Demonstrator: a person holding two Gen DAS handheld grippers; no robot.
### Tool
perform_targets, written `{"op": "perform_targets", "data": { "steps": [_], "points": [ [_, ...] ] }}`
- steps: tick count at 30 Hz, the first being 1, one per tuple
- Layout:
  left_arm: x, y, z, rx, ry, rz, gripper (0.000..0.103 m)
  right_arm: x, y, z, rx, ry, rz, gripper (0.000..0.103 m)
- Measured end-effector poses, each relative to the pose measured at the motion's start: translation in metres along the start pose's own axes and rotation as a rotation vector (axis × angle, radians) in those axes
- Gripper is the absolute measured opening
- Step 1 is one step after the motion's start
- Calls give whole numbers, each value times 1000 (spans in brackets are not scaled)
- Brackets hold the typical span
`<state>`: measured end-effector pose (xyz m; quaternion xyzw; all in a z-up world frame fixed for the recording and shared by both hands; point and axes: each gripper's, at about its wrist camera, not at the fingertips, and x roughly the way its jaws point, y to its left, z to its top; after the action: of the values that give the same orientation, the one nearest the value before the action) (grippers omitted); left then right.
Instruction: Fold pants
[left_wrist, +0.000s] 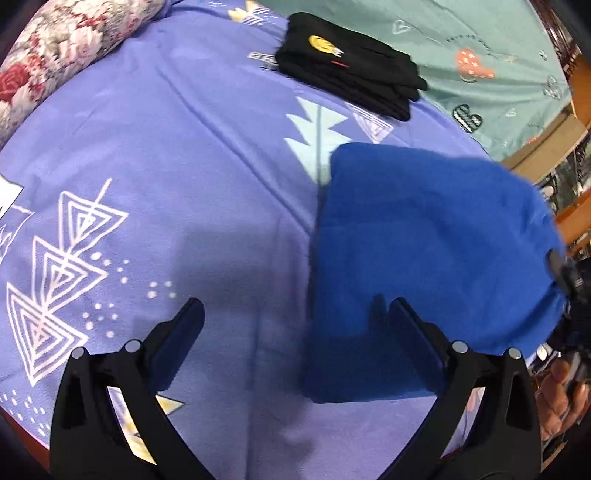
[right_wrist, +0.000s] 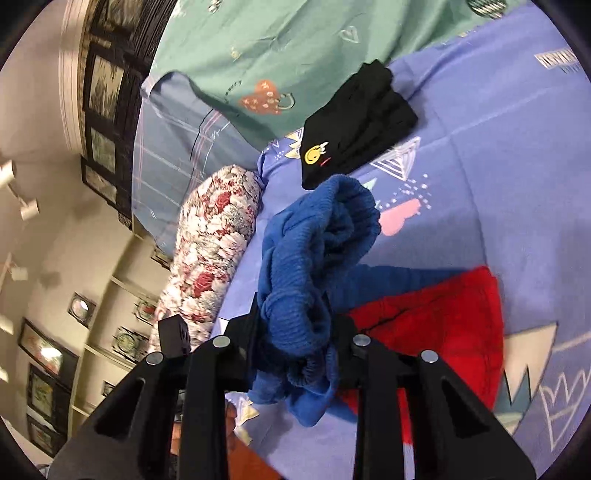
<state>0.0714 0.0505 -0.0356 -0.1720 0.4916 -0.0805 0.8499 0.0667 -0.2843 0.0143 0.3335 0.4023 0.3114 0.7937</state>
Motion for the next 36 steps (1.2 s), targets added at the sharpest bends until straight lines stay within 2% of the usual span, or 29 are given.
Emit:
{"op": "perform_targets", "data": {
  "steps": [2, 3, 5, 6, 9, 10, 12, 15, 17, 18, 19, 20, 21, 22, 24, 26, 27, 28, 29, 31, 34, 35, 36],
  "points": [
    [12, -10, 0, 35, 18, 14, 101, -1, -32, -9, 64, 30, -96, 29],
    [21, -14, 0, 48, 36, 31, 101, 3, -50, -14, 105, 48, -171, 29],
    [35, -21, -3, 70, 66, 44, 101, 14, -74, -22, 128, 100, -270, 29],
    [39, -22, -3, 69, 70, 45, 101, 19, -80, -25, 123, 121, -289, 31],
    [38, -19, 0, 60, 91, 36, 101, 16, -74, -23, 39, 100, -369, 51],
    [36, -18, 4, 59, 113, 33, 101, 12, -66, -19, -10, 96, -420, 59],
    [29, -18, 14, 63, 111, 22, 101, -1, -56, -12, -71, 59, -475, 61],
    [12, -20, 37, 55, 9, 12, 101, -18, -47, 4, -120, -25, -472, 62],
    [12, -24, 52, 40, -24, 11, 101, -16, -34, 9, -190, -54, -490, 62],
    [16, -26, 57, 34, -24, 5, 101, -12, -29, 10, -220, -59, -497, 61],
    [23, -29, 62, 26, -13, -5, 101, -2, -24, 13, -237, -53, -478, 53],
    [36, -33, 67, 20, 18, -21, 101, 9, -21, 15, -236, -33, -453, 43],
    [49, -35, 69, 18, 51, -36, 101, 20, -19, 16, -233, 3, -413, 22],
    [58, -36, 70, 14, 77, -41, 101, 33, -19, 16, -231, 43, -370, 19],
    [81, -35, 68, 4, 135, -33, 101, 51, -20, 16, -230, 84, -378, 19],
    [100, -28, 68, -4, 142, 12, 101, 59, -30, 15, -224, 89, -452, 16],
    [102, -26, 70, 14, 96, 56, 101, 57, -38, 14, -222, 83, -474, 9],
    [103, -24, 73, 35, 55, 158, 101, 55, -49, 14, -221, 74, -519, 0],
    [107, -17, 77, 33, 39, 271, 101, 55, -55, 12, -226, 68, -533, 0],
    [105, -10, 79, 6, 38, 241, 101, 59, -59, 6, -240, 81, -526, 0],
    [99, -11, 77, 11, 88, 223, 101, 64, -44, -2, -317, 81, -598, 0],
    [94, -12, 76, 9, 91, 209, 101, 65, -42, -1, -302, 83, -585, 2],
    [85, -14, 74, 8, 77, 180, 101, 61, -39, -1, -285, 82, -558, 8]
  ]
}}
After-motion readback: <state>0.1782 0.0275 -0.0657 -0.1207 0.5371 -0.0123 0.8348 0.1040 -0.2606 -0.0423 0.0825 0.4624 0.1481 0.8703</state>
